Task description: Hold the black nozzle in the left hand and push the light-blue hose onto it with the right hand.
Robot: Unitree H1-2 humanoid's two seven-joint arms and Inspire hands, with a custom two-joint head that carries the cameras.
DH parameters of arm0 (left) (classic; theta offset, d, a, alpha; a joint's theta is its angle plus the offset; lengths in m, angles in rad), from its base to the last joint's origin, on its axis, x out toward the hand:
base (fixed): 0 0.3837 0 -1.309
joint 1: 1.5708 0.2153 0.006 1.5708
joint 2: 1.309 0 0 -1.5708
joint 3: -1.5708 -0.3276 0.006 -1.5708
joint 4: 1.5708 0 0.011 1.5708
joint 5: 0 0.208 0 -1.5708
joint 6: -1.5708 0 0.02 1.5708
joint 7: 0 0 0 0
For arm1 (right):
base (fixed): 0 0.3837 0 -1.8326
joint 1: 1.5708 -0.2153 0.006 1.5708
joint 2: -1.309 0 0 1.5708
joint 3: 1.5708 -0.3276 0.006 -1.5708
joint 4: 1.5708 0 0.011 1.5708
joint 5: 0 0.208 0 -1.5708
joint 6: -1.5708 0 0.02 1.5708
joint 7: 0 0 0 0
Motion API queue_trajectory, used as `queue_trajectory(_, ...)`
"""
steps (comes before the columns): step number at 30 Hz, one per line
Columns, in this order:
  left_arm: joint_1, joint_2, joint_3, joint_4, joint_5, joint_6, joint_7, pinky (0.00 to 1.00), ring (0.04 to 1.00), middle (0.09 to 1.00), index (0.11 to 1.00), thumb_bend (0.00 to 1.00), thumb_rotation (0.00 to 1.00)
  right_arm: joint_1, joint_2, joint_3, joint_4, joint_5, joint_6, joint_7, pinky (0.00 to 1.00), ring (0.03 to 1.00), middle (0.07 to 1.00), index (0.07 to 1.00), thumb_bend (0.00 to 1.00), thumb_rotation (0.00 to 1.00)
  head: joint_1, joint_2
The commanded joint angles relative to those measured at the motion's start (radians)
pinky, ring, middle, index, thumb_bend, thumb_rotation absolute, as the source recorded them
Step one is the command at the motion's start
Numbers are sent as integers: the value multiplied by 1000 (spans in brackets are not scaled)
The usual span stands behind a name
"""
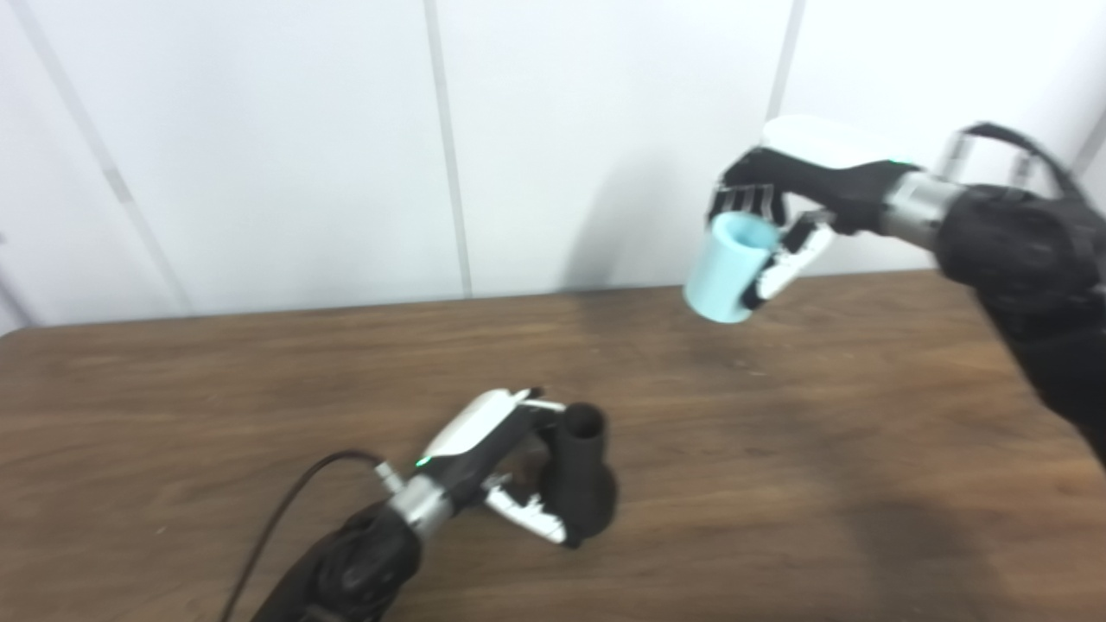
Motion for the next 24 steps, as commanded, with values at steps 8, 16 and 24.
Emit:
queue_trajectory(8,32,-24,-76,36,47,89,-104,1000,610,517,467,523,0,-98,10,18,-155,51,91,109,352,423,486,510,500,0,39,15)
queue_trajectory(16,33,-34,-76,40,56,84,-92,1000,614,517,467,523,0,-119,32,42,-185,59,91,128,337,420,476,528,498,0,35,21)
queue_trajectory(24,38,-40,-78,41,59,82,-89,1000,614,517,467,523,0,-119,49,67,-196,40,86,133,331,424,473,531,498,0,86,13)
